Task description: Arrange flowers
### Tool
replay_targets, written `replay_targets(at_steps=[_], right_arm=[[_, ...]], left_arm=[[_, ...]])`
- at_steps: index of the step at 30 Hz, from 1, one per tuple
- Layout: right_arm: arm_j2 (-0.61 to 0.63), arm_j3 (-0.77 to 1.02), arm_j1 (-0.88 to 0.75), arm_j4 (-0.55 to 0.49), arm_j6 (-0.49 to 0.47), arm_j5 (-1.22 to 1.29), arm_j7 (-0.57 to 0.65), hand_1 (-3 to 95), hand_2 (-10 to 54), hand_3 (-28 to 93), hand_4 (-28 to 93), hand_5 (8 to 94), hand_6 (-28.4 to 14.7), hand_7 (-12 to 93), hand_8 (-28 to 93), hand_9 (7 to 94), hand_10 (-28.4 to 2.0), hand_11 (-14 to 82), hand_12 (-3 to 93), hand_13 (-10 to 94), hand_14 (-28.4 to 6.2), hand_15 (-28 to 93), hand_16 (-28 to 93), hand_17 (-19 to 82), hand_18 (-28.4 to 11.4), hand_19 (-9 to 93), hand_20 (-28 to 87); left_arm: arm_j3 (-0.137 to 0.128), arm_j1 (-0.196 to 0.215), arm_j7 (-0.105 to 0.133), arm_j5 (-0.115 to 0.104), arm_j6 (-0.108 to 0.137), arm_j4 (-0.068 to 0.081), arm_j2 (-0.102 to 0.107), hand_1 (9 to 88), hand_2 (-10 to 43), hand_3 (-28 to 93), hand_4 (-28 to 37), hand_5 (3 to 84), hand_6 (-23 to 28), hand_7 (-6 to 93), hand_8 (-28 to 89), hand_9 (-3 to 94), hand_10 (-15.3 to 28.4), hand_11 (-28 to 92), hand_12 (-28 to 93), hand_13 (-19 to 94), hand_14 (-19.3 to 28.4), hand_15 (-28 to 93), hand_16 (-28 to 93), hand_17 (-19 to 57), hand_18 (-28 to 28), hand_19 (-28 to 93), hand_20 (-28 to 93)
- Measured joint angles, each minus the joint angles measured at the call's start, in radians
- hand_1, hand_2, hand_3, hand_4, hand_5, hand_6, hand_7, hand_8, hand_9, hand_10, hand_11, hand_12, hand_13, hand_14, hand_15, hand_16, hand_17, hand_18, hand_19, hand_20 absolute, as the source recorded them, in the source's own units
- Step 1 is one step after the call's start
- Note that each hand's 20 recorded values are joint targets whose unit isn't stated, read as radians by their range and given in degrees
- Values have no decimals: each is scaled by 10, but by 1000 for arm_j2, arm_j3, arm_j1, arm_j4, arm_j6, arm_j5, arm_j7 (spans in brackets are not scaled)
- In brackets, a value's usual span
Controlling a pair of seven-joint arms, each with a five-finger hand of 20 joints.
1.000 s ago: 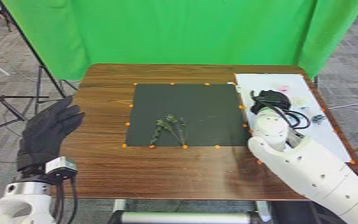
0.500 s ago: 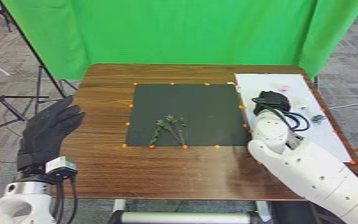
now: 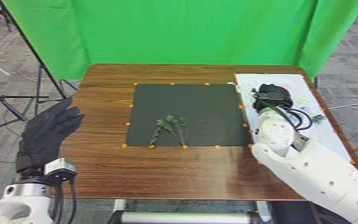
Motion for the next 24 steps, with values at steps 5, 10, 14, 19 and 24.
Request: replay_targets(at_steps=[5,10,14,19,24], right_arm=[[12,16,-14,-89,10,-20,-24,528,-74,767,-283,797,-43,328,172,830,-133,426,308,810,-73,711,237,527,-217,932,189],[12,20,-23,-170,9,-34,-55,530,-76,768,-283,803,-45,316,179,832,-136,427,308,812,-74,712,239,525,-220,932,200],[0,51,-59,-225,5,-47,-75,529,-77,770,-282,806,-47,310,183,833,-136,426,307,812,-75,712,241,524,-222,932,205],[0,17,-85,-263,5,-58,-77,529,-78,771,-282,808,-48,306,185,834,-136,426,307,813,-75,712,243,523,-223,932,209],[-14,14,-133,-274,-7,-64,-81,529,-79,771,-282,810,-48,304,187,833,-136,426,308,813,-75,711,244,523,-224,932,211]], left_arm=[[-9,14,0,-3,5,-7,1,236,82,795,-230,415,111,114,-90,355,210,319,70,229,279,615,-165,-89,239,627,-31],[-12,19,0,-4,8,-8,2,236,83,795,-229,415,111,114,-90,354,211,319,70,228,279,615,-165,-89,239,627,-32],[-12,20,1,-5,11,-9,5,236,83,794,-229,415,111,114,-90,355,211,319,71,228,279,615,-165,-89,239,628,-32],[-15,25,4,-8,13,-10,12,236,83,795,-228,415,110,114,-90,354,211,319,70,229,279,615,-165,-89,239,628,-33],[-15,26,9,-13,15,-10,20,237,83,794,-229,415,110,114,-90,354,211,319,70,228,279,614,-165,-89,239,628,-33]])
